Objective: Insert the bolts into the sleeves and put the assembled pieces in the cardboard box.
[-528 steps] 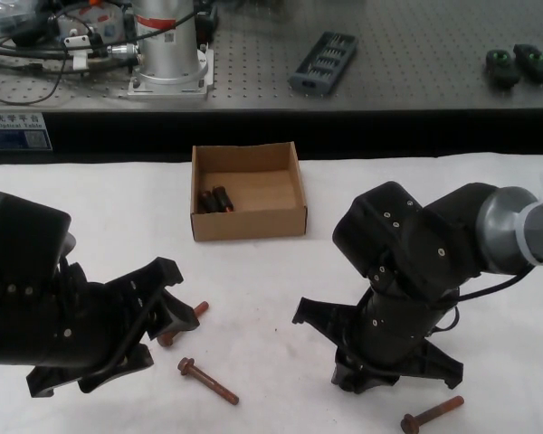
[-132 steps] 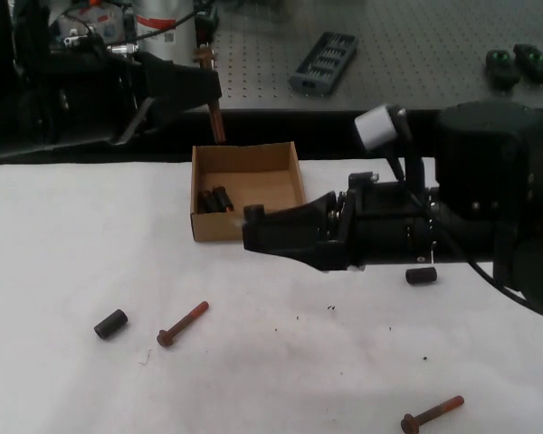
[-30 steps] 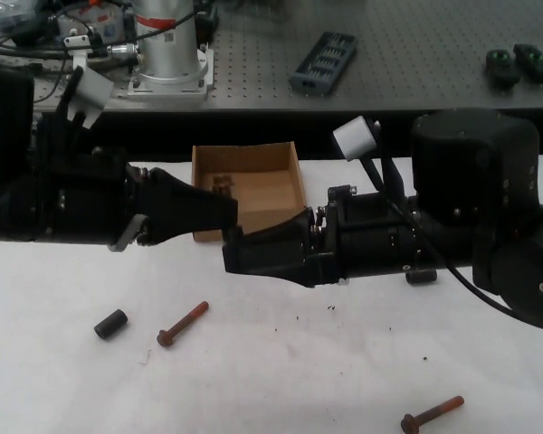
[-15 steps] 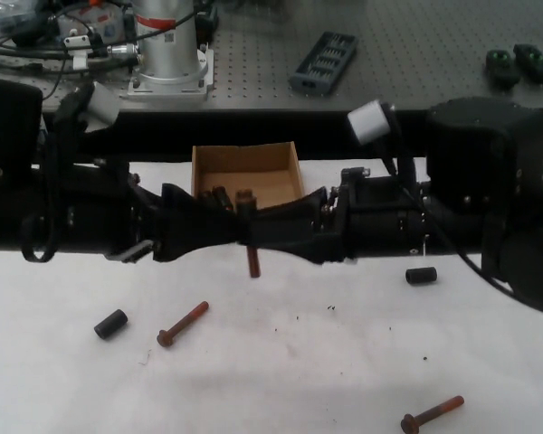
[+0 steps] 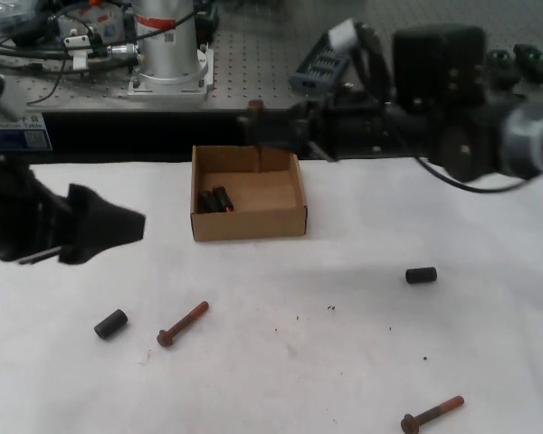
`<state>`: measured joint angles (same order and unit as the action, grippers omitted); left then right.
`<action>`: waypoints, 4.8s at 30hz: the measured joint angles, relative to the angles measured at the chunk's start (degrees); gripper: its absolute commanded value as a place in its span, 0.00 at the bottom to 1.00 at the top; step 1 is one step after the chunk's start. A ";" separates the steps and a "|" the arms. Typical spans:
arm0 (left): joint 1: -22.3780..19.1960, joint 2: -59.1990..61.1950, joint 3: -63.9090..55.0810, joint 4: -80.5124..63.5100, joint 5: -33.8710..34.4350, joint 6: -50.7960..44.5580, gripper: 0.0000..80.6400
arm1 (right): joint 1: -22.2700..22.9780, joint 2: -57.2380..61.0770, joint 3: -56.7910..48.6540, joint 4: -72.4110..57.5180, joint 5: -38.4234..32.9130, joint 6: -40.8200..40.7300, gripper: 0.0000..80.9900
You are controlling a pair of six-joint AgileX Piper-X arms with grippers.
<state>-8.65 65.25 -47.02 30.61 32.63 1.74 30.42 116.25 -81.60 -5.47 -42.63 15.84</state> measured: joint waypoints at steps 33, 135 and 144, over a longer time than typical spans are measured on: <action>0.05 -15.61 0.00 24.80 -0.49 0.42 0.37 | 0.00 21.14 -28.02 19.26 17.04 11.77 0.49; -7.51 -15.61 0.00 19.76 11.11 -5.22 0.37 | 8.09 -20.67 33.37 50.63 40.35 -59.56 0.03; -7.51 -15.61 0.00 19.76 11.11 -5.22 0.37 | 8.31 -20.67 32.85 48.49 39.54 -42.78 0.05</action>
<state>-16.16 49.64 -47.02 50.37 43.75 -3.48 38.73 95.58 -48.75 43.02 -3.10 -26.94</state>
